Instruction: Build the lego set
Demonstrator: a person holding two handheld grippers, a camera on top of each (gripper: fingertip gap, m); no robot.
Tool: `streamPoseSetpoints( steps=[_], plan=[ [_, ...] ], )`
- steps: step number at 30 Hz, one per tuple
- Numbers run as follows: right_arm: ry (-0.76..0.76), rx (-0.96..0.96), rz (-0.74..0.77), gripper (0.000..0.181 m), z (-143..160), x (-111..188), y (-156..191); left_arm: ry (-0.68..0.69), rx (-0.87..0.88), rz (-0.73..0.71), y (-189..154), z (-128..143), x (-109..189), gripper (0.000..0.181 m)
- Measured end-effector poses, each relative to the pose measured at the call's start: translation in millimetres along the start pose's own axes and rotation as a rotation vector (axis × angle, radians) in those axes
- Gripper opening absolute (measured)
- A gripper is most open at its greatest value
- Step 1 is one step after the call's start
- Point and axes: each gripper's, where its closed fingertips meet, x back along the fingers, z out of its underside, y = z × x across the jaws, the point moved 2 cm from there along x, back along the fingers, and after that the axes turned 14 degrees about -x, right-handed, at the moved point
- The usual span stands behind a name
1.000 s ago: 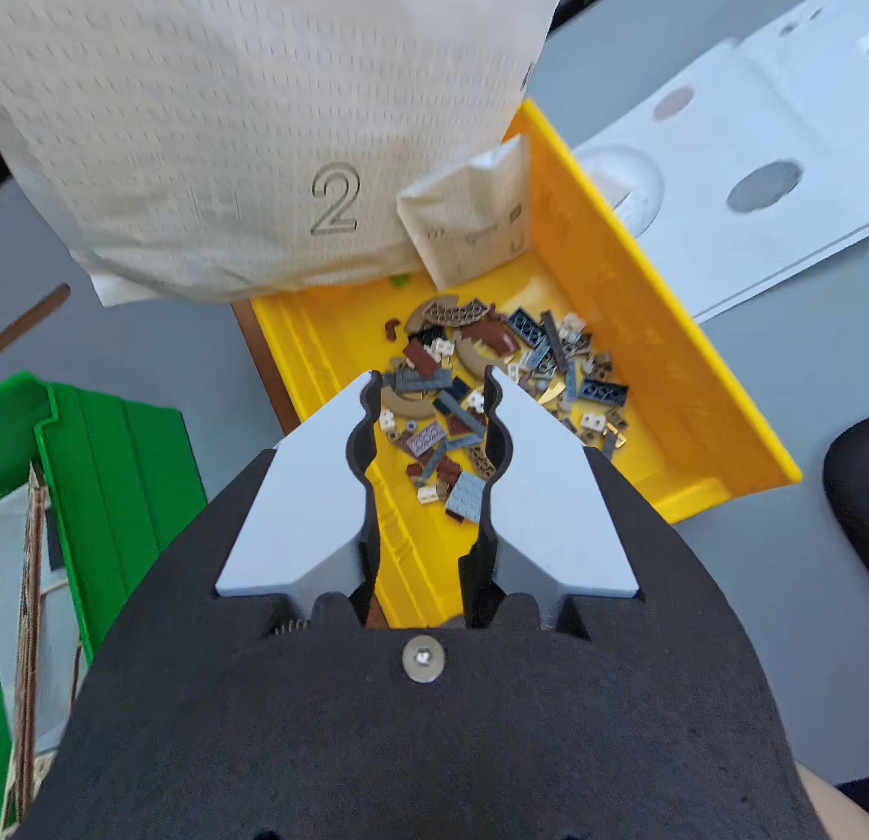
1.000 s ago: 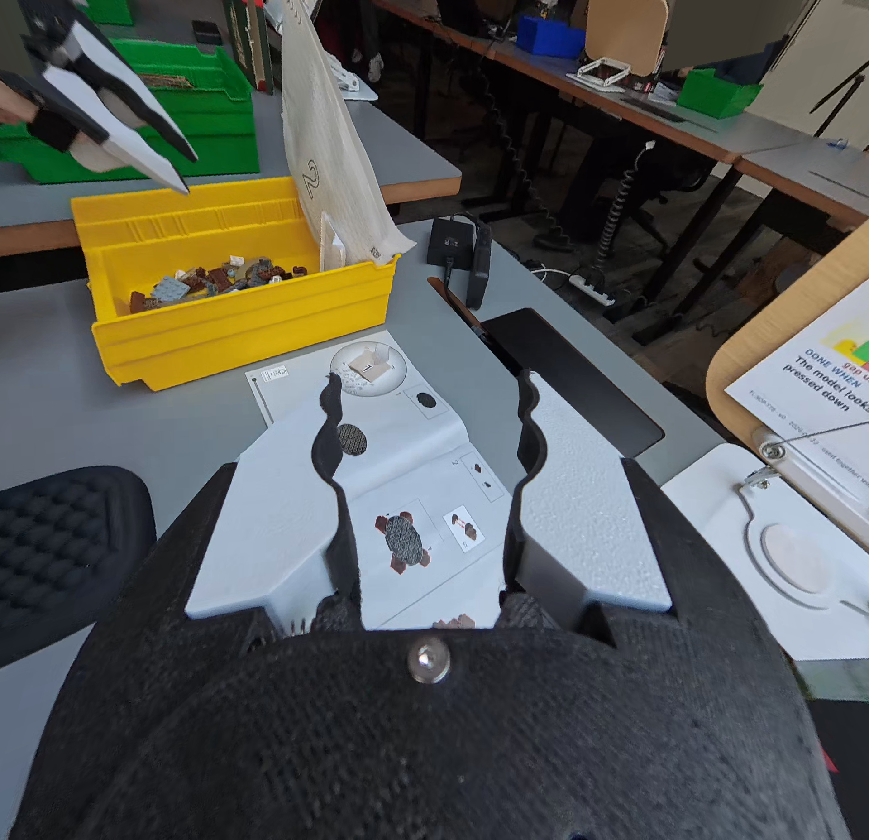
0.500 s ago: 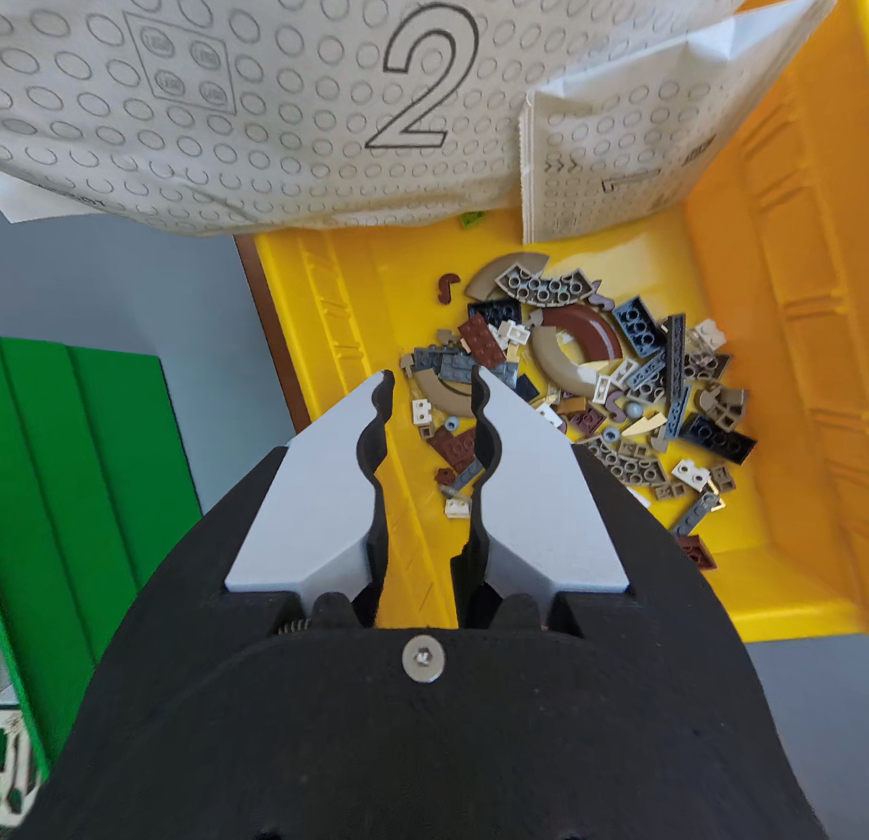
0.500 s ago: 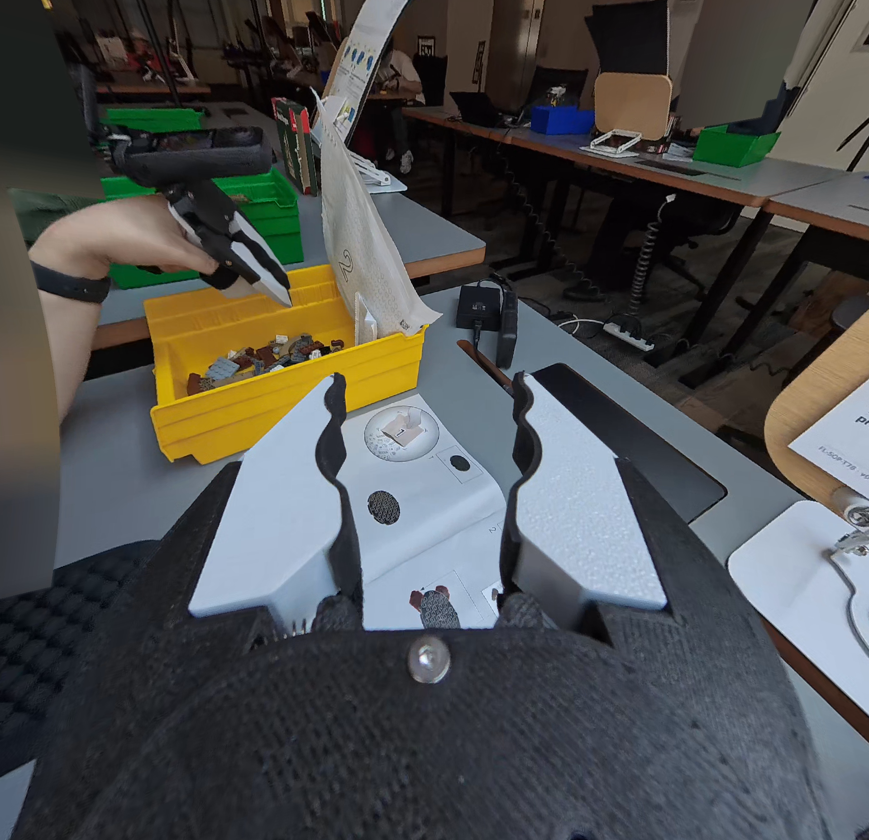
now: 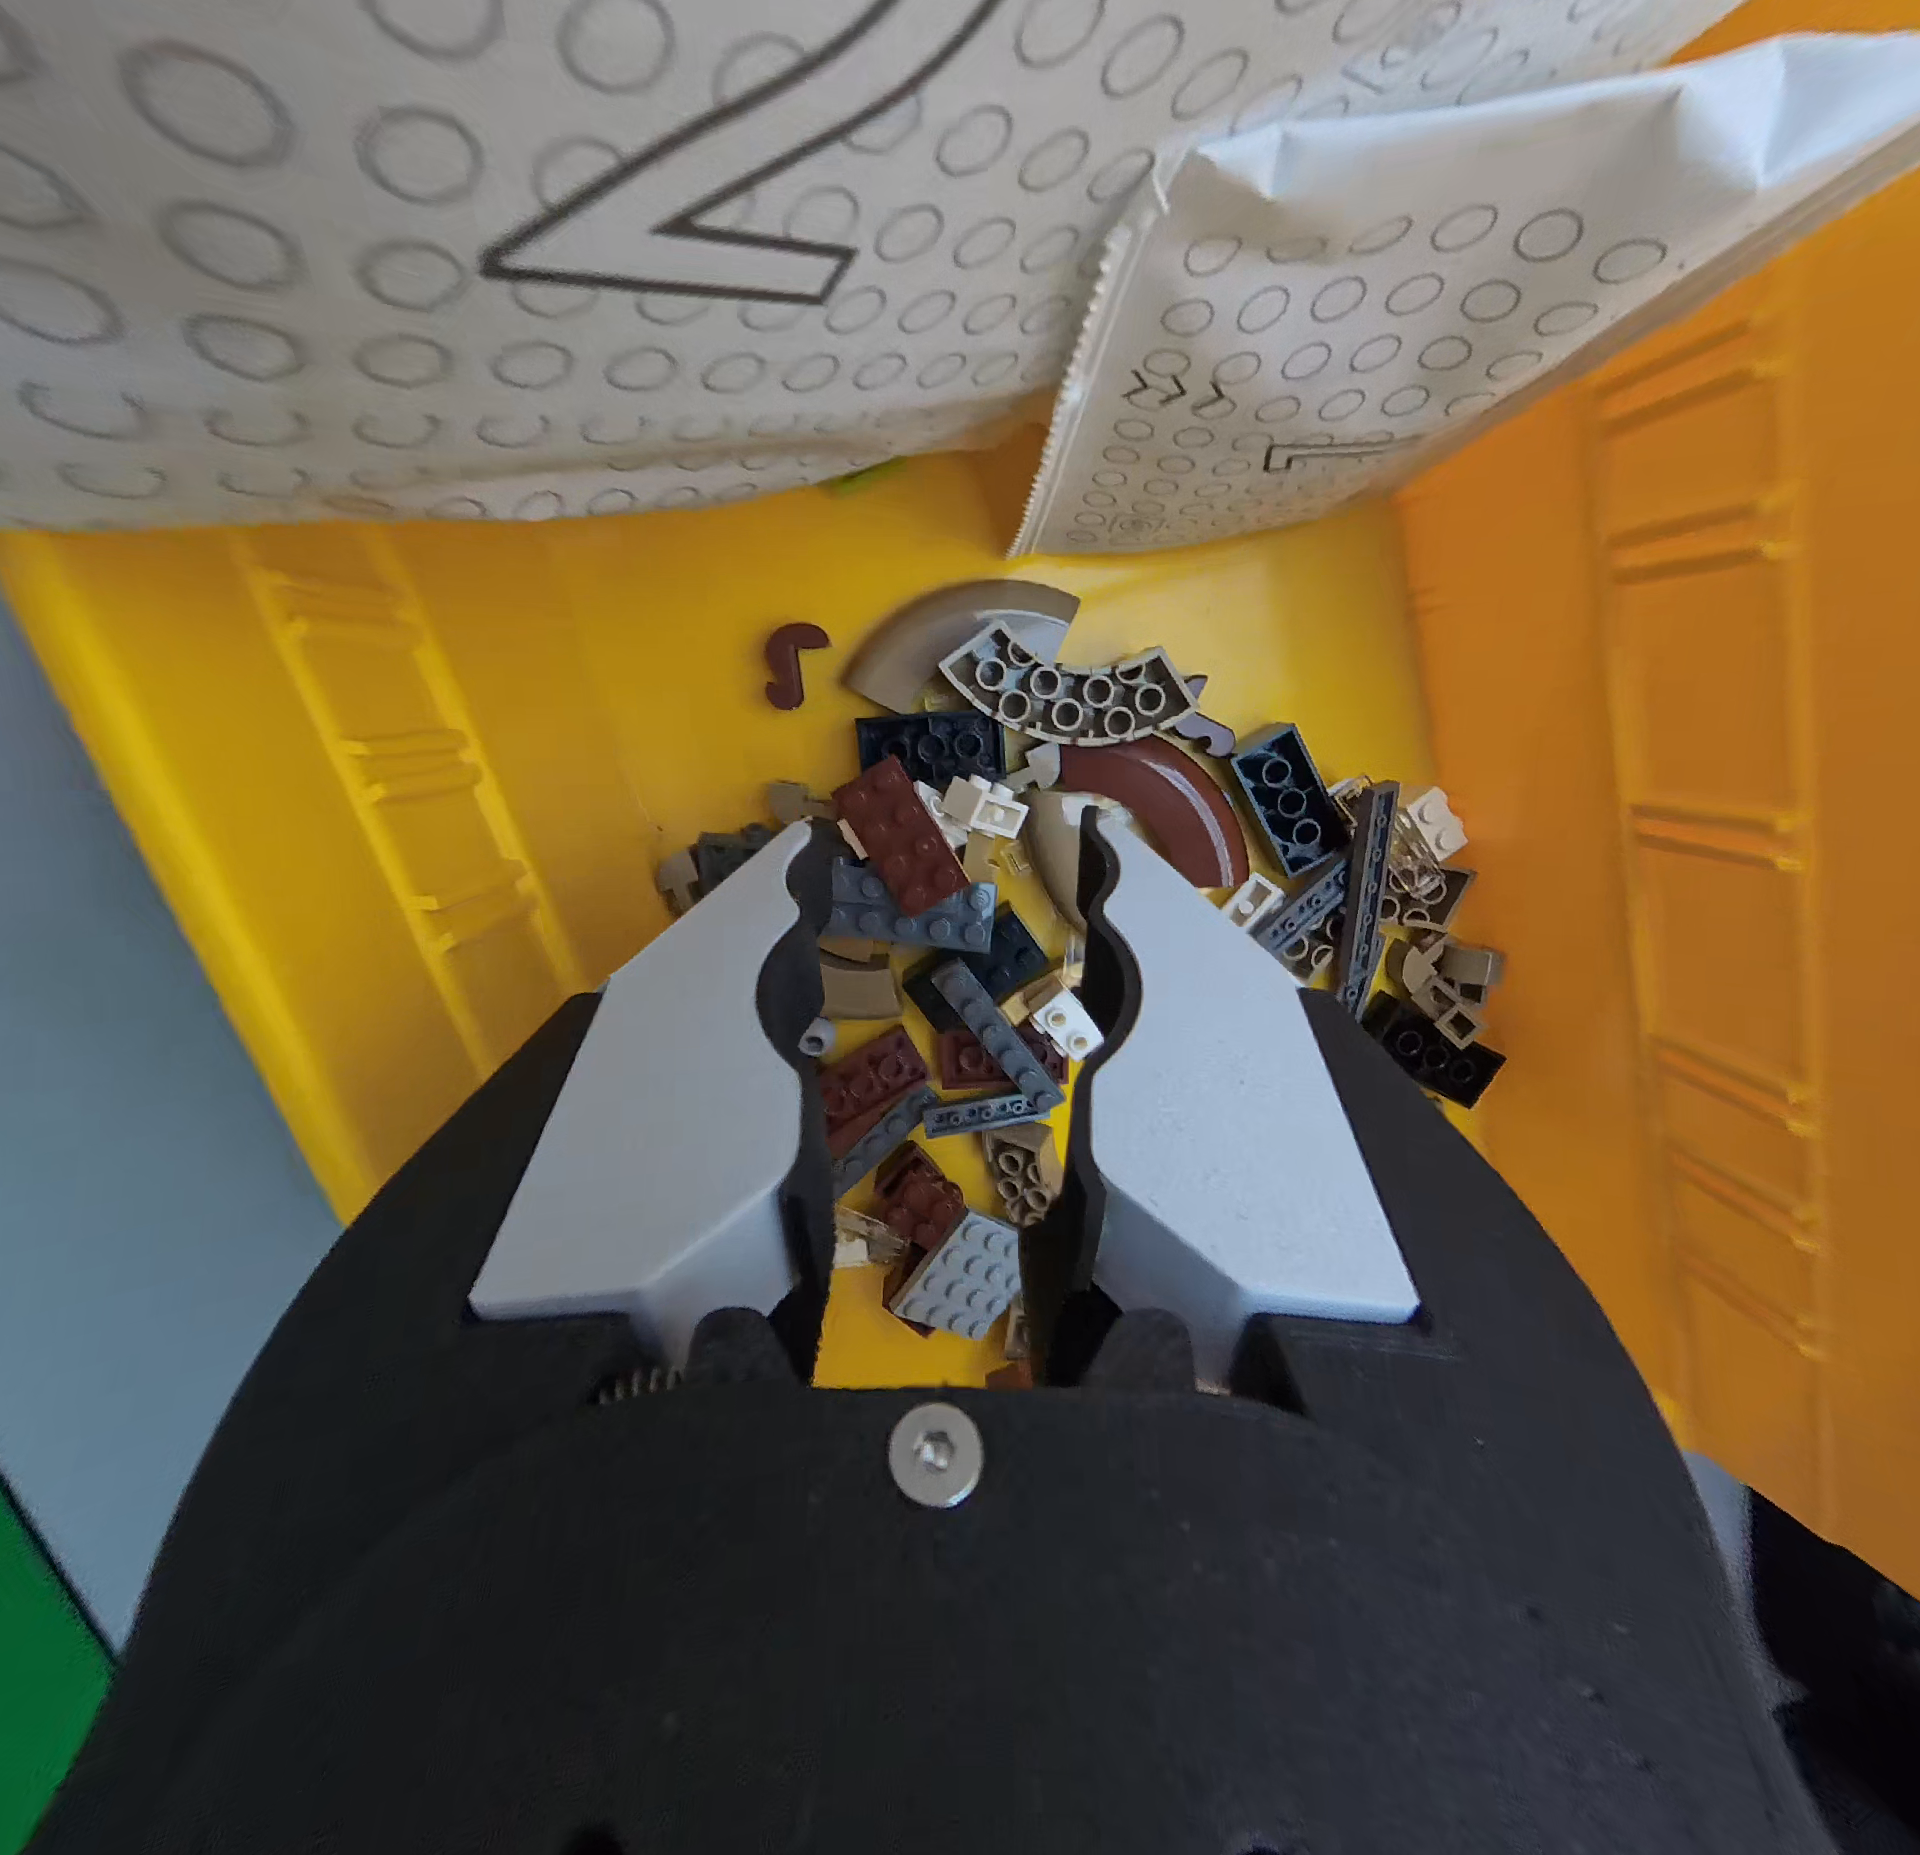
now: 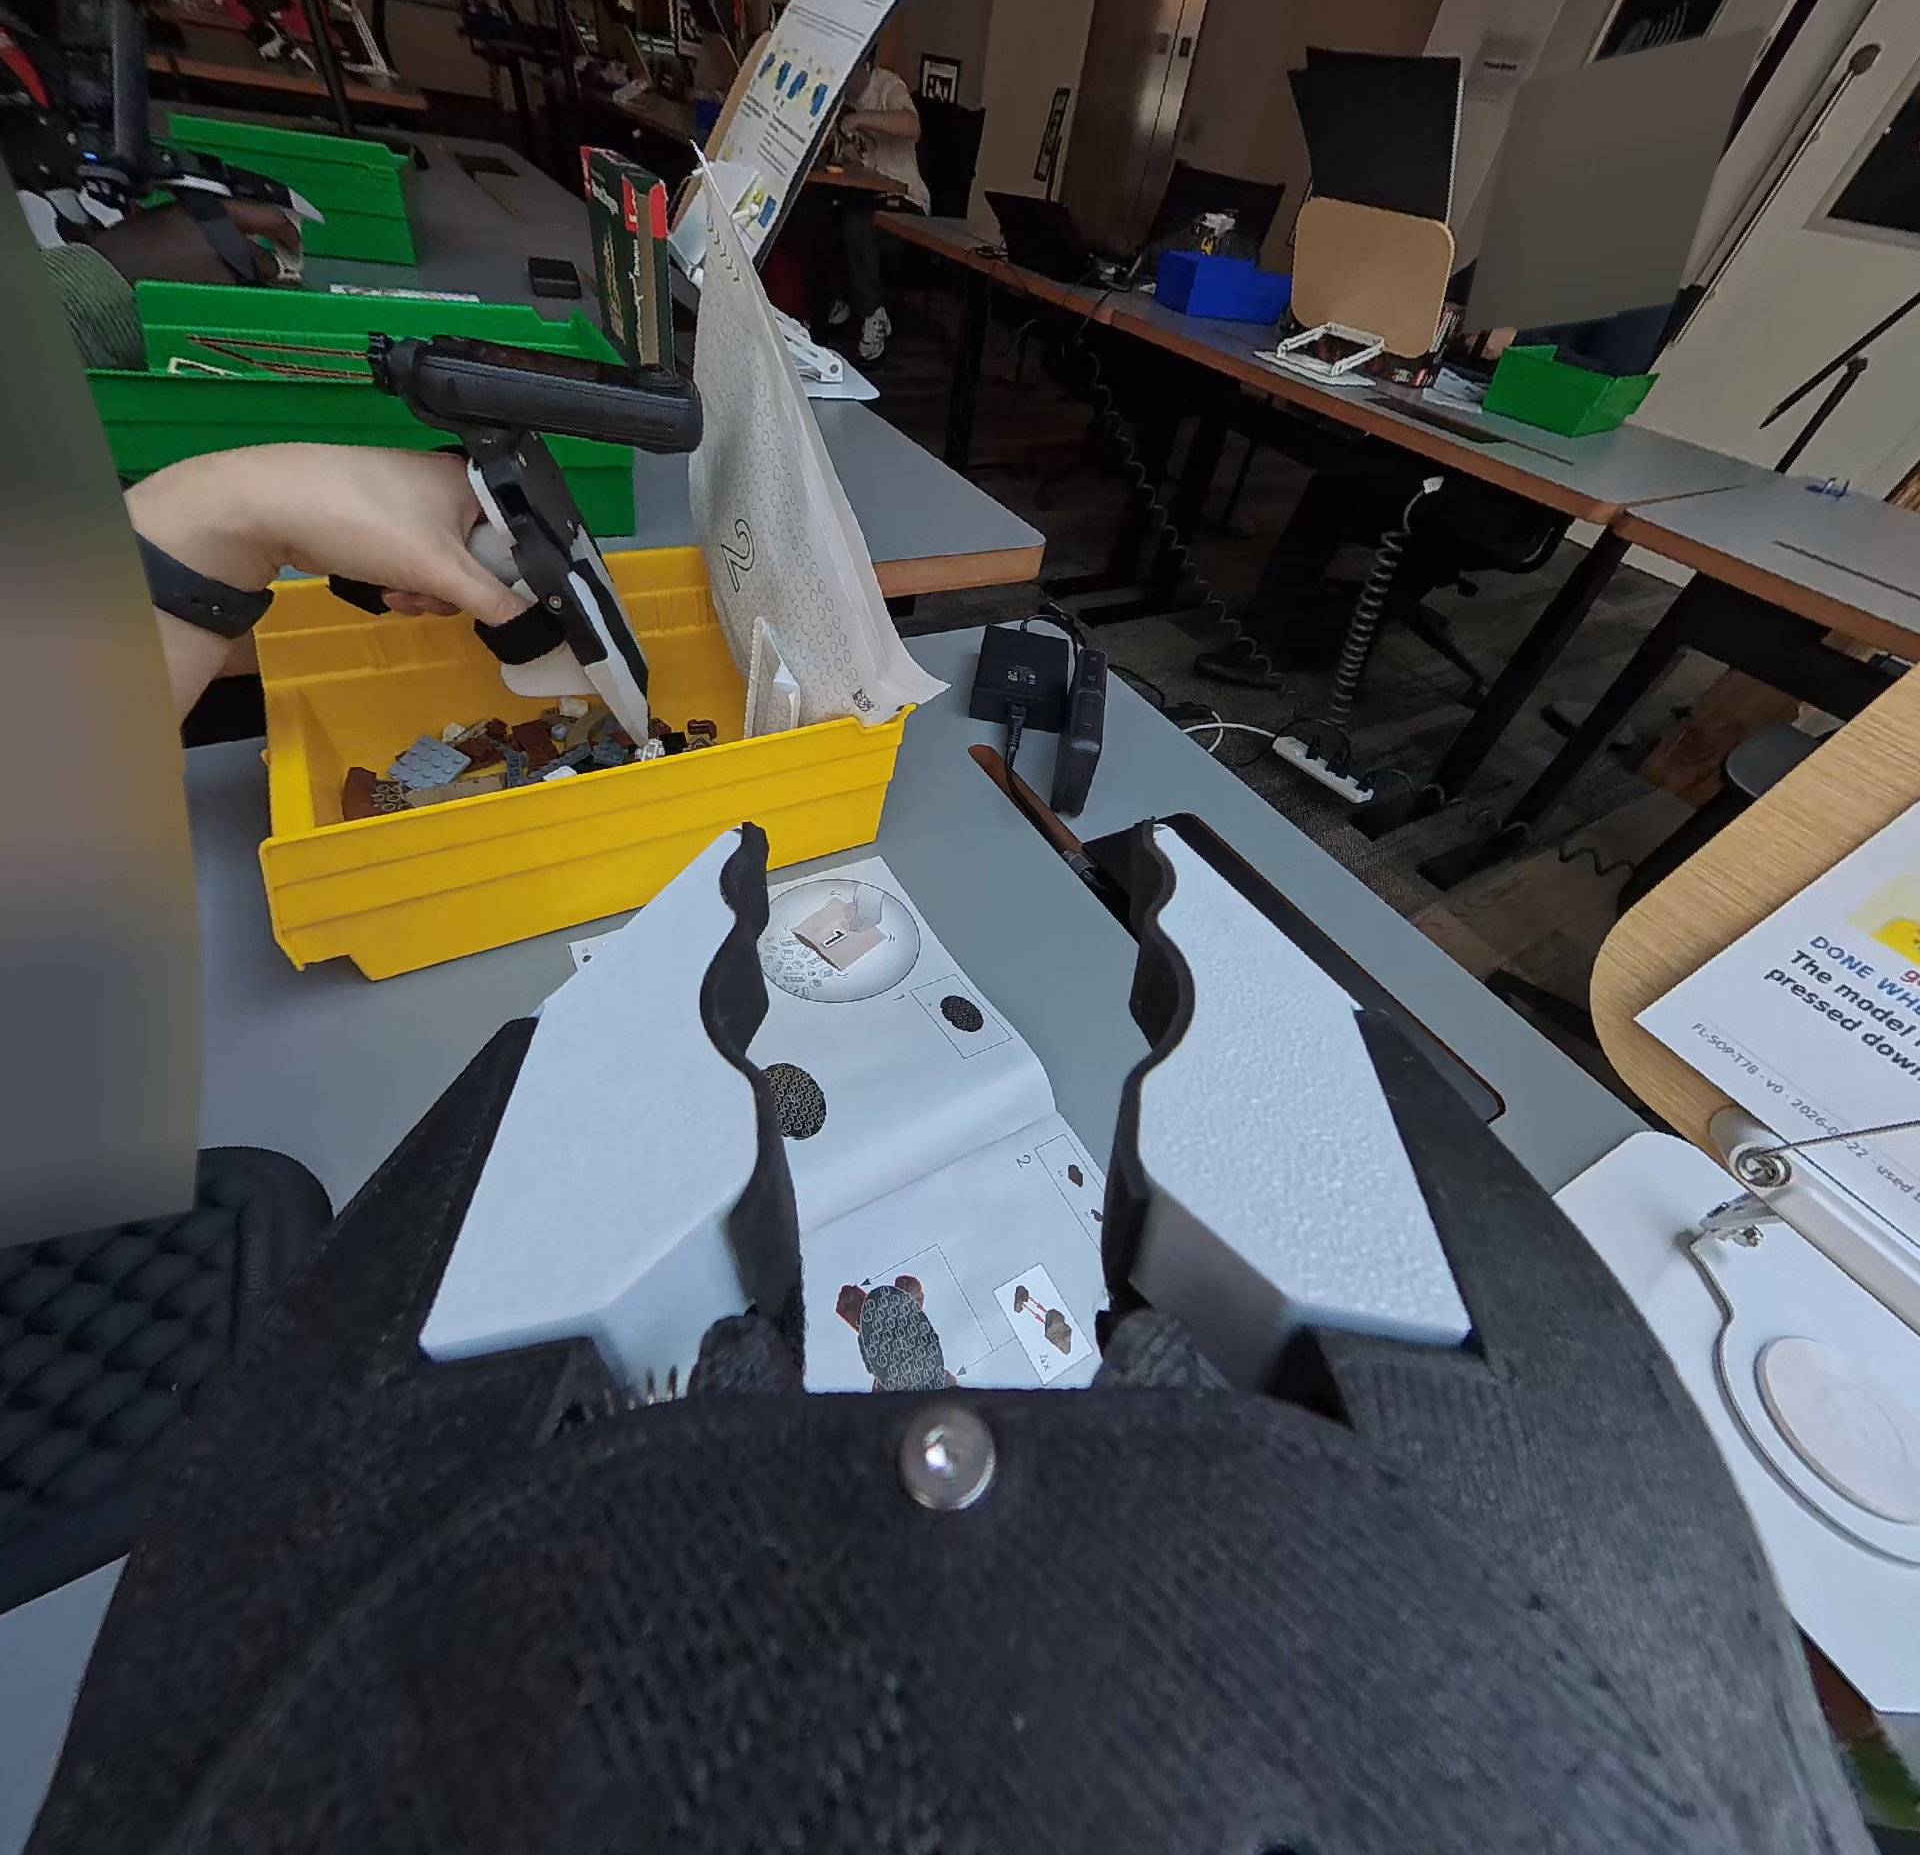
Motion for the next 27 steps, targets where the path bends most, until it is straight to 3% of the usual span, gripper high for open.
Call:
streamPoseSetpoints(
  steps=[4,9,15,18,23,27],
  plan=[
    [0.016,0.007,-0.001,0.070,4.1,-3.6,0.2,0.033,-0.081,0.071,-26.1,0.3,0.6,0.045],
    [0.022,0.017,-0.003,0.070,5.8,-5.5,2.0,0.124,-0.133,0.098,-39.7,6.9,-11.8,0.057],
    [0.032,0.035,0.007,0.070,7.8,-7.1,0.9,0.146,-0.127,0.058,-36.7,3.8,-19.1,0.063],
    [0.044,0.050,0.022,0.070,10.0,-8.1,-1.5,0.176,-0.167,0.020,-35.9,4.9,-22.0,0.059],
    [0.046,0.058,0.027,0.070,10.2,-8.0,-3.0,0.200,-0.194,0.023,-40.9,5.0,-26.3,0.034],
    [0.045,0.057,0.028,0.070,10.1,-7.7,-4.5,0.200,-0.205,0.026,-40.2,5.0,-27.0,0.031]
  ],
)
